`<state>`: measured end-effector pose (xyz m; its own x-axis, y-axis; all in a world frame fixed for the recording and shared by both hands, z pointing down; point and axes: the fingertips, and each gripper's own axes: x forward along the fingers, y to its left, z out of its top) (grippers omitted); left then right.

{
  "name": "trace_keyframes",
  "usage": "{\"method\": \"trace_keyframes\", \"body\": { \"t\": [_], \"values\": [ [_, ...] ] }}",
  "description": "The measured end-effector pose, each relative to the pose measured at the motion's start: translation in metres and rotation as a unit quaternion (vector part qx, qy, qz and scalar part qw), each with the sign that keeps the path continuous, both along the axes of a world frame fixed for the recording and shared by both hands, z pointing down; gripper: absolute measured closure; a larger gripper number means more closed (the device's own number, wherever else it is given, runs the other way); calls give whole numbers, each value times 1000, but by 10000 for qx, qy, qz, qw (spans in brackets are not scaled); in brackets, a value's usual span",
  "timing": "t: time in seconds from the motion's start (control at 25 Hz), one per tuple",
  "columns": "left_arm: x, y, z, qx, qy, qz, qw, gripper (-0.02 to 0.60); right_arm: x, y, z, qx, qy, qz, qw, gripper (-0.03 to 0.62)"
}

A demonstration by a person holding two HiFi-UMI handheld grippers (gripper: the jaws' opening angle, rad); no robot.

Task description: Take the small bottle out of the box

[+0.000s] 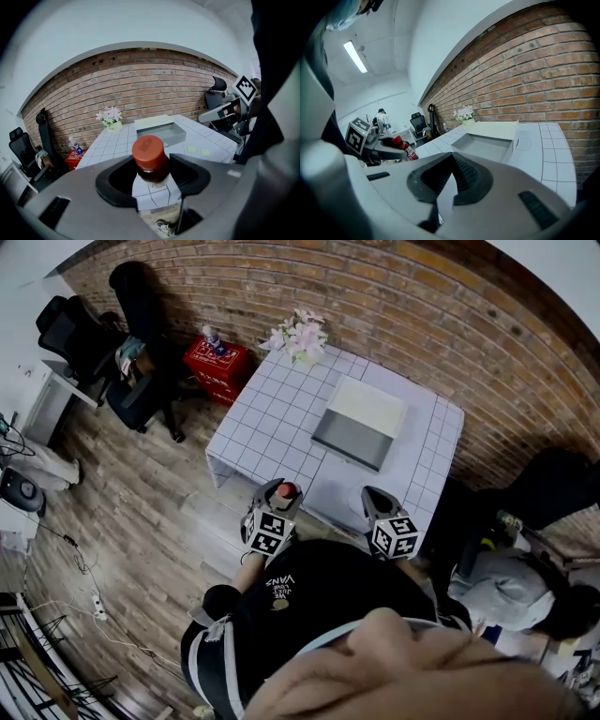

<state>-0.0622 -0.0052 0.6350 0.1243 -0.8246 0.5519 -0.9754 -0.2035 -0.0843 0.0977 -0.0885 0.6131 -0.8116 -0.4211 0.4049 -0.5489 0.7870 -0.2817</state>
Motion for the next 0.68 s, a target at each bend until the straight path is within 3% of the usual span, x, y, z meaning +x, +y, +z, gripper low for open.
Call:
{"method": "trace_keyframes", "body": {
  "t": [0.68],
  "values": [
    [-10,2,3,-23,24,19,10000,356,-9,2,0,9,-26,24,10000,595]
  ]
}}
